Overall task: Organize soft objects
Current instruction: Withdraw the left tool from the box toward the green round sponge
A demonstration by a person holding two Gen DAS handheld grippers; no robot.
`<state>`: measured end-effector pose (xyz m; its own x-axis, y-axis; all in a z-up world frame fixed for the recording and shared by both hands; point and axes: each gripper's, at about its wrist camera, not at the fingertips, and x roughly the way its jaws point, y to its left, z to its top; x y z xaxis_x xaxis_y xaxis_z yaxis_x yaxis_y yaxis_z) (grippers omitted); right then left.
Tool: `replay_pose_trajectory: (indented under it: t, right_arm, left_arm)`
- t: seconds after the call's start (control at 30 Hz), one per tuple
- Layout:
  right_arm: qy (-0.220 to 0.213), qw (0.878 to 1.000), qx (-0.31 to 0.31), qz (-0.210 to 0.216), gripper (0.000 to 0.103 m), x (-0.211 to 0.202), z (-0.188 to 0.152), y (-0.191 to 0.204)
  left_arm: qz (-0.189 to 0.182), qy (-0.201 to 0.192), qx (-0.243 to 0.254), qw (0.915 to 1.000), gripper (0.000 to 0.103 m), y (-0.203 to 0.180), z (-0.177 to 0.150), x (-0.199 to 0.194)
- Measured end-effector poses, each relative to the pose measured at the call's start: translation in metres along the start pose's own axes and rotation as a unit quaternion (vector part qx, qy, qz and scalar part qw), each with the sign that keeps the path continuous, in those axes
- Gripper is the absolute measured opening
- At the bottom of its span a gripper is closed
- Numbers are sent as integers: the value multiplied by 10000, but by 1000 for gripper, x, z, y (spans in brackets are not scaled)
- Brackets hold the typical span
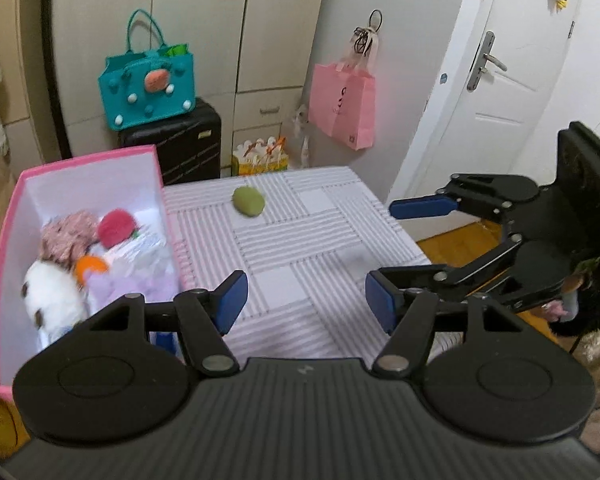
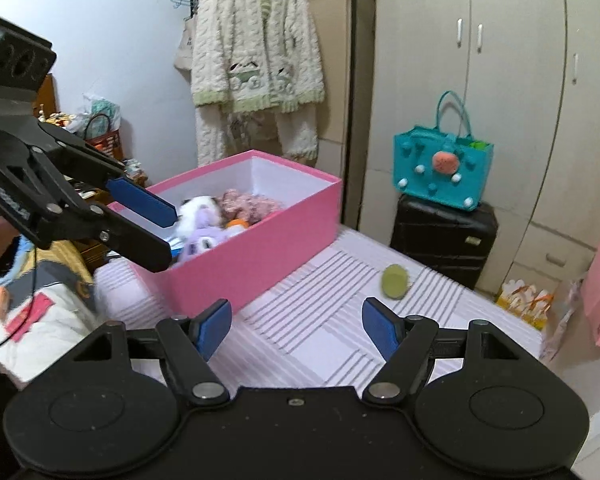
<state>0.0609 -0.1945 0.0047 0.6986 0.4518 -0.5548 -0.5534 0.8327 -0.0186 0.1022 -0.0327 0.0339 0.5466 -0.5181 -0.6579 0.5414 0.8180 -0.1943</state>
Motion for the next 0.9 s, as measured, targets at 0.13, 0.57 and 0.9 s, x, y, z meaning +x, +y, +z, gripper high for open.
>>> replay_pose_trajectory:
  t: [0.13, 0.57, 0.9]
  right_arm:
    - [-110, 9997, -153, -177, 77, 15, -13, -17]
    - [-73, 9997, -155, -180, 77, 82, -26, -80]
    - [265, 9993, -276, 59, 76, 147, -29, -107]
  left_arm:
    - [73, -191, 86, 9998, 64, -14, 9, 23]
    - [598, -507, -160, 9968, 64, -26, 41, 119]
    - [910, -411, -1089, 9890, 61, 1, 40, 196]
